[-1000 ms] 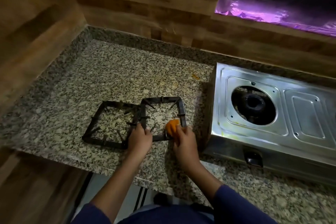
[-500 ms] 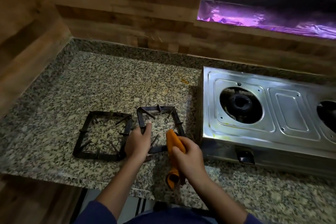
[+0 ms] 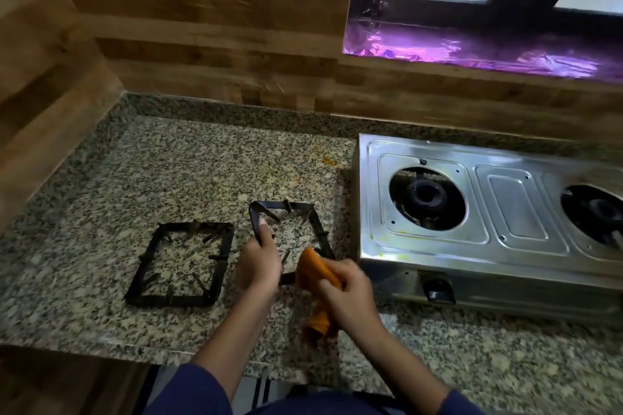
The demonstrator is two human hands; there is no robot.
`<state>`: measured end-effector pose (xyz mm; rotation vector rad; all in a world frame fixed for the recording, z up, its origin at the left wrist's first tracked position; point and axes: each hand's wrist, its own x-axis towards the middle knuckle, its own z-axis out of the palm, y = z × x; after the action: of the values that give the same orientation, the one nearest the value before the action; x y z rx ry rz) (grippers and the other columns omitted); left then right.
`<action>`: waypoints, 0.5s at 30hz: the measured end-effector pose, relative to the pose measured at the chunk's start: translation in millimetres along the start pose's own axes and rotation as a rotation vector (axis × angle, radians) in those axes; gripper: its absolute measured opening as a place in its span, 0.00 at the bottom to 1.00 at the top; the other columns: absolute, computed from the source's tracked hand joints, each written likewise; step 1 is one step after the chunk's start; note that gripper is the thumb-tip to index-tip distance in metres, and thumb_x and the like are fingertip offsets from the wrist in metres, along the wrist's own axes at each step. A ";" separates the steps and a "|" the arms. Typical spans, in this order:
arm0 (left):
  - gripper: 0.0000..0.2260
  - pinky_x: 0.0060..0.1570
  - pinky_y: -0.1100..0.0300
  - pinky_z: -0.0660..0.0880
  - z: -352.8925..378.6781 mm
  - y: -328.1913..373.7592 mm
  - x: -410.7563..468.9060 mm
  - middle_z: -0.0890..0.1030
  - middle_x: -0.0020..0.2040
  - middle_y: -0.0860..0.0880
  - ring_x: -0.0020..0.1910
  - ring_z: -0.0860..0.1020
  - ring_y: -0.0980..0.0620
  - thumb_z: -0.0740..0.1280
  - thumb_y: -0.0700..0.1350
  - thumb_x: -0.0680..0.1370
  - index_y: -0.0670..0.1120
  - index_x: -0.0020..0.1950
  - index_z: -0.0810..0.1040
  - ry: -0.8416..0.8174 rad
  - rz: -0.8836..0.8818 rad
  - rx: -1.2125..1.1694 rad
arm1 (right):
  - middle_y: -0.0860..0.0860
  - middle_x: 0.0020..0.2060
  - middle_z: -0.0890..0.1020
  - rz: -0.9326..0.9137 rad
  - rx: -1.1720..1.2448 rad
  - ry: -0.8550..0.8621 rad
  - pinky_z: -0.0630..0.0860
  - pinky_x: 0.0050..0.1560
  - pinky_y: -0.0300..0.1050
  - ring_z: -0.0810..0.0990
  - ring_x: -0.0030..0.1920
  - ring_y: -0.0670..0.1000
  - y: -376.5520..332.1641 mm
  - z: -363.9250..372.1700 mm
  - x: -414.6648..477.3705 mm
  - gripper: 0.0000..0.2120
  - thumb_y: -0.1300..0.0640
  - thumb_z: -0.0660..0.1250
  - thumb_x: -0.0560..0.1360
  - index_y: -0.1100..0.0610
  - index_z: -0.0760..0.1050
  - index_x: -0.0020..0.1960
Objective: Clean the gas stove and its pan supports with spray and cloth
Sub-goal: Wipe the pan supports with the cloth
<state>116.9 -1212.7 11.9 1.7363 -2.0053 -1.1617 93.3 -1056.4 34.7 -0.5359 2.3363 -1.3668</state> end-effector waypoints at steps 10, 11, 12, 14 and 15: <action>0.29 0.32 0.59 0.61 -70.8 -2.5 -3.6 0.70 0.30 0.46 0.29 0.68 0.49 0.51 0.65 0.80 0.43 0.34 0.71 -0.011 0.075 -0.305 | 0.49 0.55 0.79 -0.491 -0.131 -0.033 0.72 0.56 0.37 0.75 0.56 0.46 -47.2 -42.0 37.4 0.21 0.64 0.64 0.74 0.53 0.78 0.66; 0.28 0.32 0.58 0.62 -80.3 1.5 -6.0 0.72 0.32 0.46 0.30 0.70 0.48 0.51 0.64 0.80 0.43 0.35 0.71 -0.008 0.036 -0.359 | 0.51 0.56 0.79 -0.560 -0.207 -0.078 0.72 0.57 0.41 0.74 0.57 0.49 -46.7 -41.1 38.5 0.21 0.65 0.63 0.74 0.53 0.79 0.65; 0.27 0.33 0.57 0.63 -88.1 4.9 -9.4 0.73 0.33 0.45 0.31 0.71 0.48 0.51 0.64 0.81 0.43 0.36 0.70 0.002 0.009 -0.380 | 0.51 0.56 0.79 -0.611 -0.260 -0.108 0.72 0.57 0.43 0.74 0.56 0.51 -43.1 -40.3 39.1 0.22 0.65 0.63 0.73 0.52 0.79 0.64; 0.27 0.34 0.56 0.63 -99.6 11.7 -14.4 0.72 0.32 0.45 0.31 0.71 0.47 0.52 0.63 0.81 0.44 0.35 0.69 0.042 0.015 -0.409 | 0.51 0.55 0.80 -0.633 -0.274 -0.118 0.71 0.55 0.42 0.74 0.55 0.51 -43.2 -44.7 41.2 0.22 0.65 0.61 0.73 0.51 0.80 0.63; 0.27 0.34 0.55 0.63 -103.6 14.7 -18.0 0.72 0.31 0.44 0.31 0.70 0.47 0.52 0.64 0.81 0.44 0.34 0.69 0.064 0.035 -0.425 | 0.50 0.53 0.80 -0.610 -0.260 -0.110 0.70 0.54 0.40 0.74 0.54 0.51 -44.4 -48.6 42.8 0.22 0.65 0.61 0.72 0.51 0.80 0.63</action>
<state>177.5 -1238.2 95.2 1.4962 -1.5972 -1.3797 38.1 -1062.3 90.3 -1.4557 2.3678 -1.2132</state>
